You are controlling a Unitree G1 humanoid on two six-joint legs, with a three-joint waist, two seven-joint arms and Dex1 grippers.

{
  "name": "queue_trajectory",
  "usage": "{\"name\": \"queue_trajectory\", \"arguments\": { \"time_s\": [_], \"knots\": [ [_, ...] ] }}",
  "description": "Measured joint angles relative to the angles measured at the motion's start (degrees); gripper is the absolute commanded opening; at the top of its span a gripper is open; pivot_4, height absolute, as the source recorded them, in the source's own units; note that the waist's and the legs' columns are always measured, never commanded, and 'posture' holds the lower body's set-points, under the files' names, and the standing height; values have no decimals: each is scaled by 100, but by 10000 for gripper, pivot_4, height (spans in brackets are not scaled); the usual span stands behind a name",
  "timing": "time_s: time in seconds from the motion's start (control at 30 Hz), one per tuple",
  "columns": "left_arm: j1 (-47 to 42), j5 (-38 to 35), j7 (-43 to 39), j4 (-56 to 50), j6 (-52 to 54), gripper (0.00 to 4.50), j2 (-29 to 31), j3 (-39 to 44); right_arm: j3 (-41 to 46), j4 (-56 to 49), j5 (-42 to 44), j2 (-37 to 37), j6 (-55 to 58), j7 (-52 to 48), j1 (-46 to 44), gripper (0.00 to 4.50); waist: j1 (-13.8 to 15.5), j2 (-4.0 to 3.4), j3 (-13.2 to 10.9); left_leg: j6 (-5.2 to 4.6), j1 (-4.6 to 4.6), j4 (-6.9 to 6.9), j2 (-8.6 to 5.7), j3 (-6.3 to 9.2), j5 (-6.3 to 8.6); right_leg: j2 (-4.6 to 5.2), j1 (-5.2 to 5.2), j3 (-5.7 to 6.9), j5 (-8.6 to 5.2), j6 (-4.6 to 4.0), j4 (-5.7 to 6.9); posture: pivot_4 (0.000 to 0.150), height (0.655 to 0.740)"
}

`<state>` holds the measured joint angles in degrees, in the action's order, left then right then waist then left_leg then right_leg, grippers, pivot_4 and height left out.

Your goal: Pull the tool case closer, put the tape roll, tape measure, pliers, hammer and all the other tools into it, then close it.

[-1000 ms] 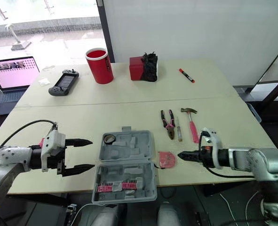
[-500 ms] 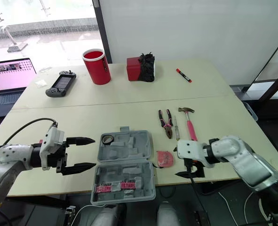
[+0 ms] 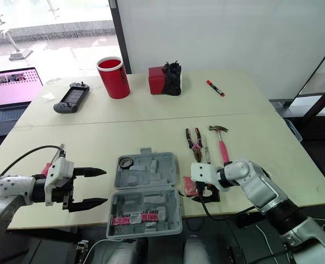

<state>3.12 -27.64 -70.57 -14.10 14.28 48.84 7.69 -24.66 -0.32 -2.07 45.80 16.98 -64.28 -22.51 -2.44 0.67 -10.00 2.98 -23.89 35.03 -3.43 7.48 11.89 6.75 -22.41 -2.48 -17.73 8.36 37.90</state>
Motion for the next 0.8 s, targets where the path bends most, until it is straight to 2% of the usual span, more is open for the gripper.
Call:
{"name": "queue_trajectory", "arguments": {
  "time_s": [0.03, 0.17, 0.43, 0.5, 0.63, 0.8],
  "knots": [
    [26, 0, 20, -24, 0, 45000, 0, 0, 7, 29, 0, -32, 18, -17, -2, 44792, 1, 0, 0, 0, 1, 0, 0, 0, 0, 0, 1, 0, 0, 0, 0, 1500, 7400],
    [67, 0, 76, -67, 3, 45000, 0, 0, 23, 59, 2, -92, 82, -44, -35, 33242, 4, 0, 0, 0, 1, 0, 0, 0, 0, 0, 1, 0, 0, 0, 0, 1500, 7400],
    [170, 12, 185, -67, -11, 45000, 1, 50, 98, -447, 116, -74, 911, -375, -552, 33242, -7, -1, -1, 0, 1, 0, 2, 3, 0, 0, -2, 0, 0, 0, 1, 1500, 7400],
    [197, 17, 229, -66, -21, 45000, -8, 80, 36, -611, 18, -47, 1205, -446, -906, 33242, -5, -1, -1, 0, 1, 0, 2, 2, 0, 0, -3, 0, 0, 0, 1, 1500, 7400],
    [315, 67, 360, -68, -129, 45000, -69, 180, -442, -693, -299, -7, 2556, -785, -2065, 33242, -2, -3, -2, 0, 0, -2, 2, 8, 0, 0, -5, 0, 1, -2, 1, 1500, 7400],
    [511, 94, 515, -81, -147, 45000, -136, 267, -1140, -610, -350, -113, 3439, -1327, -2874, 33242, 3, -3, -2, 3, -4, -2, 1, 10, 2, 4, -9, -1, 1, -2, -2, 1500, 7400]
  ]
}}
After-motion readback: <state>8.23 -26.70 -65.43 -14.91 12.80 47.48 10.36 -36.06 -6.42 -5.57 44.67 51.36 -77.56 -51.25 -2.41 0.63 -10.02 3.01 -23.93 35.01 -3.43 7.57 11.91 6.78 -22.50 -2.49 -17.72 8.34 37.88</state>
